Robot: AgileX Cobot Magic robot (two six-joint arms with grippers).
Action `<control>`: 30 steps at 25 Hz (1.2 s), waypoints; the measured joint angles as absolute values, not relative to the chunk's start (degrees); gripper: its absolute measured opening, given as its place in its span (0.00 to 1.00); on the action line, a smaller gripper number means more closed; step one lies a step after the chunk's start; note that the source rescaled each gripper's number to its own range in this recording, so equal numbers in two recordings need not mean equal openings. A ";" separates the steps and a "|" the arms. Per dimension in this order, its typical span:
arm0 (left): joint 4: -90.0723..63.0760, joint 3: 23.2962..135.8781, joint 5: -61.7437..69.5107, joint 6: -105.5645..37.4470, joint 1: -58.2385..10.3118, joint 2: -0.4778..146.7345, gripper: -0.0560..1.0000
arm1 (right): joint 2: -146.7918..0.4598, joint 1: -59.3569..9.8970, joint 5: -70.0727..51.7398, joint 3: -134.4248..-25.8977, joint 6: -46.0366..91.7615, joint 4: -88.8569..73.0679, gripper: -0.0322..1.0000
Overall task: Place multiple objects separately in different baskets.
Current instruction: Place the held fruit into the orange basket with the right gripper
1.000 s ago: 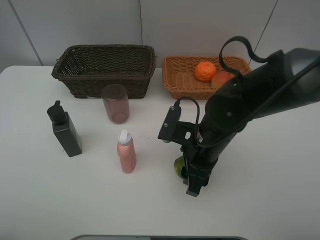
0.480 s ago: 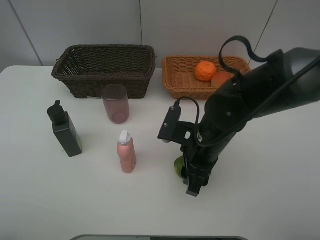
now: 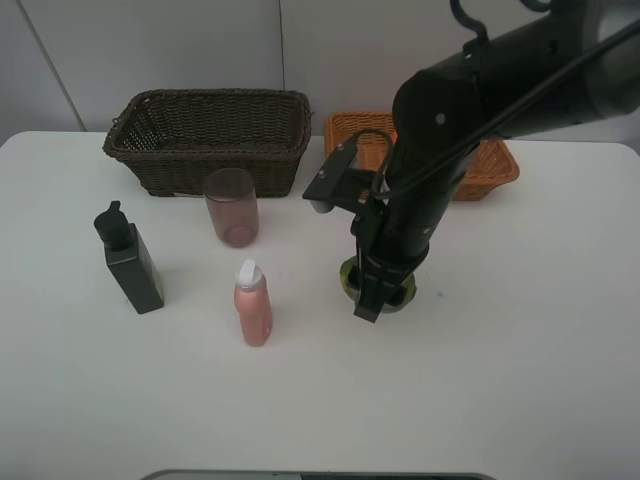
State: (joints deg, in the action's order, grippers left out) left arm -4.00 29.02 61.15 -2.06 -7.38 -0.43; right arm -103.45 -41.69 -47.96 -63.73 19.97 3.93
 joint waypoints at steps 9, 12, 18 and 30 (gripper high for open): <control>-4.00 29.02 61.15 -2.06 -7.38 -0.43 1.00 | -103.45 -33.32 -54.83 -79.38 12.75 2.73 0.04; -4.00 29.02 61.15 -2.06 -7.38 -0.43 1.00 | -104.81 -29.74 -54.95 -85.22 7.89 2.93 0.04; -4.00 29.02 61.15 -2.06 -7.38 -0.43 1.00 | -111.93 -25.25 -56.22 -96.09 0.00 3.21 0.04; -4.00 29.02 61.15 -2.06 -7.38 -0.43 1.00 | -128.15 -20.83 -54.61 -110.58 -8.11 6.80 0.04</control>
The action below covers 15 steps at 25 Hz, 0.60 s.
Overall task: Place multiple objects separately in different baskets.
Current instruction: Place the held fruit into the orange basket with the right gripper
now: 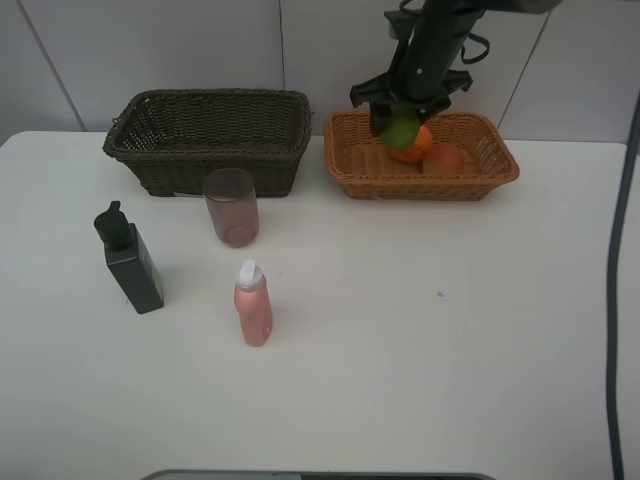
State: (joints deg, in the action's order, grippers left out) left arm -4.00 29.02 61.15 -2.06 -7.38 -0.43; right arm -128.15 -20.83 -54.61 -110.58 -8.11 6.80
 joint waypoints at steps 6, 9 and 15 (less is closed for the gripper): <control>-4.00 29.02 61.15 -2.06 -7.38 -0.43 1.00 | -130.85 -20.77 -52.08 -110.76 -8.26 7.00 0.04; -4.00 29.02 61.15 -2.06 -7.38 -0.43 1.00 | -131.74 -20.82 -50.18 -110.95 -8.30 7.00 0.04; -4.00 29.02 61.15 -2.06 -7.38 -0.43 1.00 | -133.24 -21.01 -48.34 -110.99 -8.30 7.00 0.04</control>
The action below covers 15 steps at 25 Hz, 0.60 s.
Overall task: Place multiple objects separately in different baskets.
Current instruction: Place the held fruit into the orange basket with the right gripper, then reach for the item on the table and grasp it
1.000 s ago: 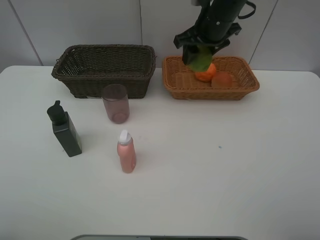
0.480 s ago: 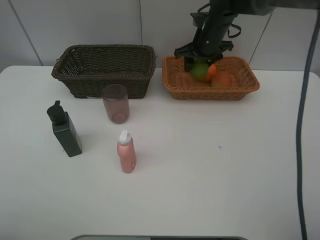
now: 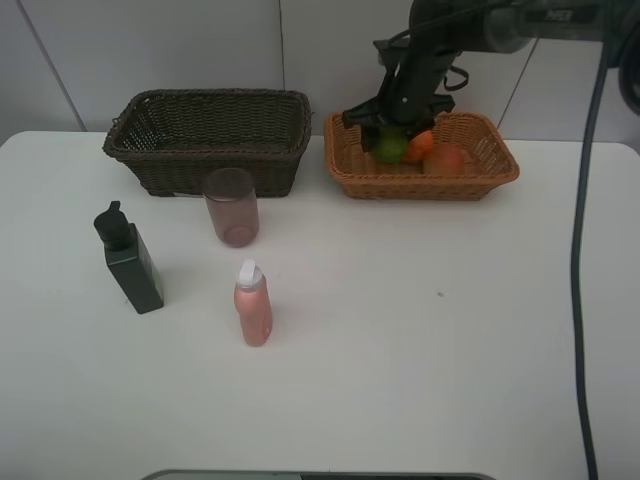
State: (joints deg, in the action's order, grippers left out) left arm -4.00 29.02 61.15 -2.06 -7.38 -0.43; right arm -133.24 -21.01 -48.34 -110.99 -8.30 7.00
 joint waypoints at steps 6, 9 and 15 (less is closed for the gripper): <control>-4.00 29.02 61.15 -2.06 -7.38 -0.43 1.00 | -133.29 -21.51 -48.27 -111.06 -8.30 7.00 0.80; -4.00 29.02 61.15 -2.06 -7.38 -0.43 1.00 | -133.29 -21.58 -48.27 -111.06 -8.30 7.00 0.96; -4.00 29.02 61.15 -2.06 -7.38 -0.43 1.00 | -132.20 -21.58 -48.52 -111.06 -8.30 7.00 1.00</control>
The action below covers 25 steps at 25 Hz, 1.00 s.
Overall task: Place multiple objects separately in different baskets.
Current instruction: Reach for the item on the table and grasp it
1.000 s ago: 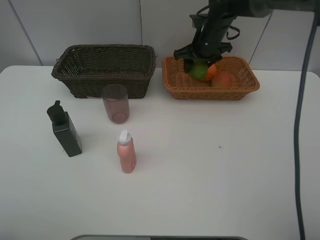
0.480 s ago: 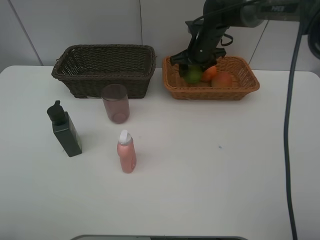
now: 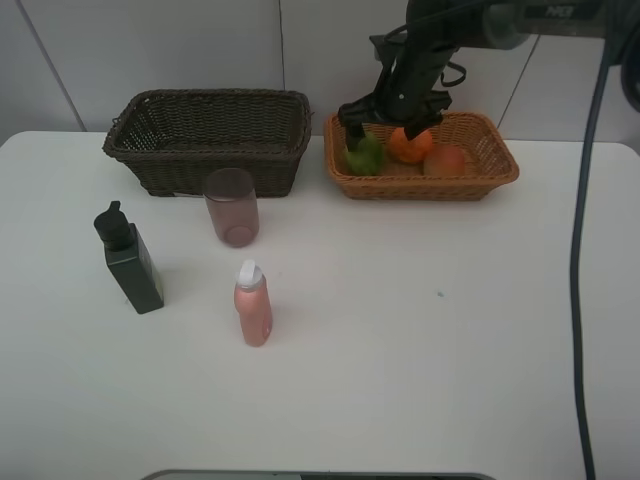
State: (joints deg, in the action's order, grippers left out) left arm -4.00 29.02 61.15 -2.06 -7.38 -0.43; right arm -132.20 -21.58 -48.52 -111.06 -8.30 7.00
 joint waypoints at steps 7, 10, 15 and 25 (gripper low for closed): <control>-4.00 29.02 61.15 -2.06 -7.38 -0.43 1.00 | -125.40 -21.13 -53.54 -107.45 -8.30 5.64 1.00; -4.00 29.02 61.15 -2.06 -7.38 -0.43 1.00 | -118.97 -18.57 -54.45 -100.87 -8.30 4.99 1.00; -4.00 29.02 61.15 -2.06 -7.38 -0.43 1.00 | -106.20 -10.72 -55.43 -86.15 -8.30 5.23 1.00; -4.00 29.02 61.15 -2.06 -7.38 -0.43 1.00 | -66.31 4.02 -53.01 -59.71 -7.12 3.86 1.00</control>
